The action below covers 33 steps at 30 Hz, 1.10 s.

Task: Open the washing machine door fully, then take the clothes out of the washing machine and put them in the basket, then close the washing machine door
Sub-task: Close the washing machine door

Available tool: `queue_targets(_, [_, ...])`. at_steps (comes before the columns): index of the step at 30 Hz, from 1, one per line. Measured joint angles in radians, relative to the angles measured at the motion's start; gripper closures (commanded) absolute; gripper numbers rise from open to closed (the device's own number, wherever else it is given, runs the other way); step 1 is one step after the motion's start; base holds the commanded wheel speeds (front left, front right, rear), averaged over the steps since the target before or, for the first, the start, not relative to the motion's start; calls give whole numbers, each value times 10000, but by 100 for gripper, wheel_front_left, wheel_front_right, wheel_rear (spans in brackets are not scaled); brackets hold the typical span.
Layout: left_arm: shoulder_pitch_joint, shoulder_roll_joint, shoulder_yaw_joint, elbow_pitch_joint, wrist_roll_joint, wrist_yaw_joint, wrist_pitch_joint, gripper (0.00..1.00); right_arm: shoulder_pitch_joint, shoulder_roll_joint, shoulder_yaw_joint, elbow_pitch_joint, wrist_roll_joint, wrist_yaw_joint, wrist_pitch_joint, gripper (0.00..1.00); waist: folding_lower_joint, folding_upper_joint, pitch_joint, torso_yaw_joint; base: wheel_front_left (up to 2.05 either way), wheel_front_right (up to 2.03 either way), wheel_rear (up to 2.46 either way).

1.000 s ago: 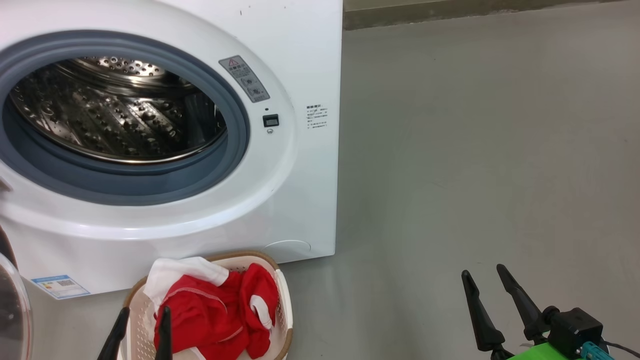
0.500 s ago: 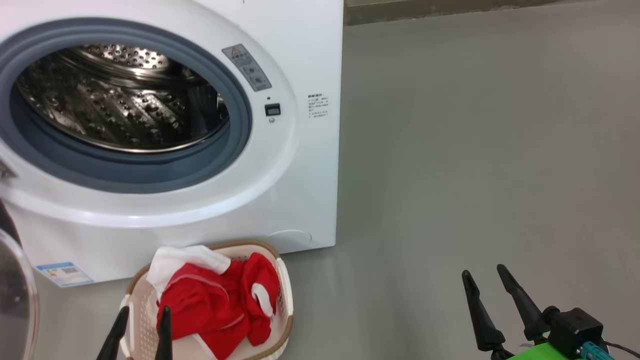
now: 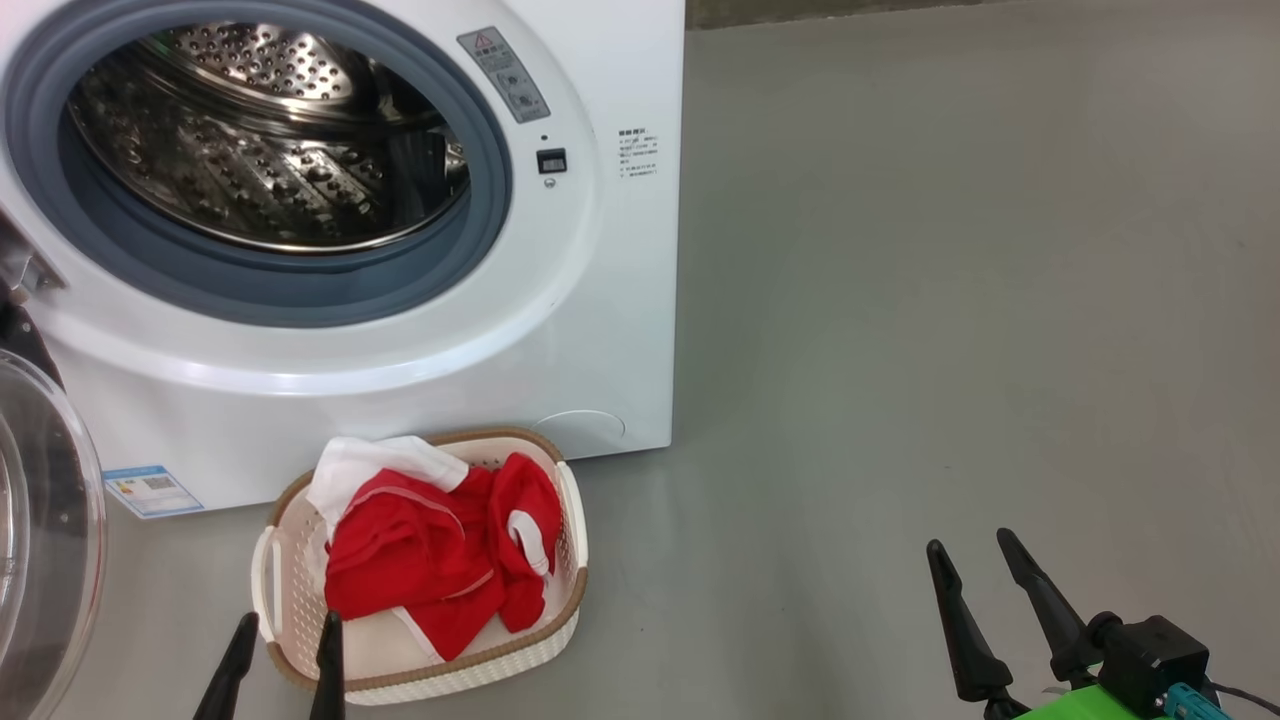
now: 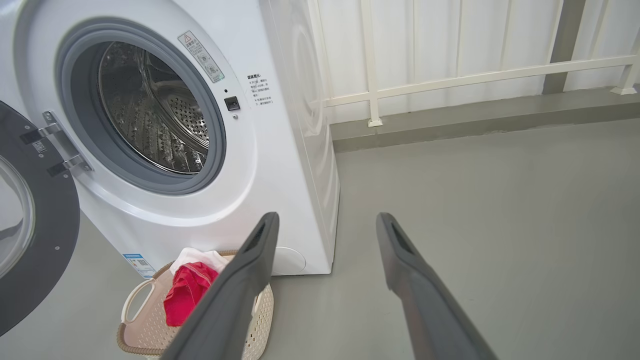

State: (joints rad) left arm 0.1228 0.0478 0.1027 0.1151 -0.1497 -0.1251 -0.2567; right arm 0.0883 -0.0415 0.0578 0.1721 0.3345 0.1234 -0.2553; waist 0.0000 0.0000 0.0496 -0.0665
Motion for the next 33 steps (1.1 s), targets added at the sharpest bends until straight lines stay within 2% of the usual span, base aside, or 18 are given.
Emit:
queue_targets(19, [-284,-10,-8,15,-73,0,0,0,-20,-2,17,10,-21,0,0,0,0,0,124,242,-2,2,0])
queue_targets(29, [-278,-27,35,389,-489,25,0,0,-17,-125,267,178,-21,0,0,0,0,0,7,1225,0,0,0])
queue_targets(33, [-196,-29,-144,477,-558,316,0,0,-12,-161,370,253,-15,0,0,0,0,0,-68,1811,0,0,0])
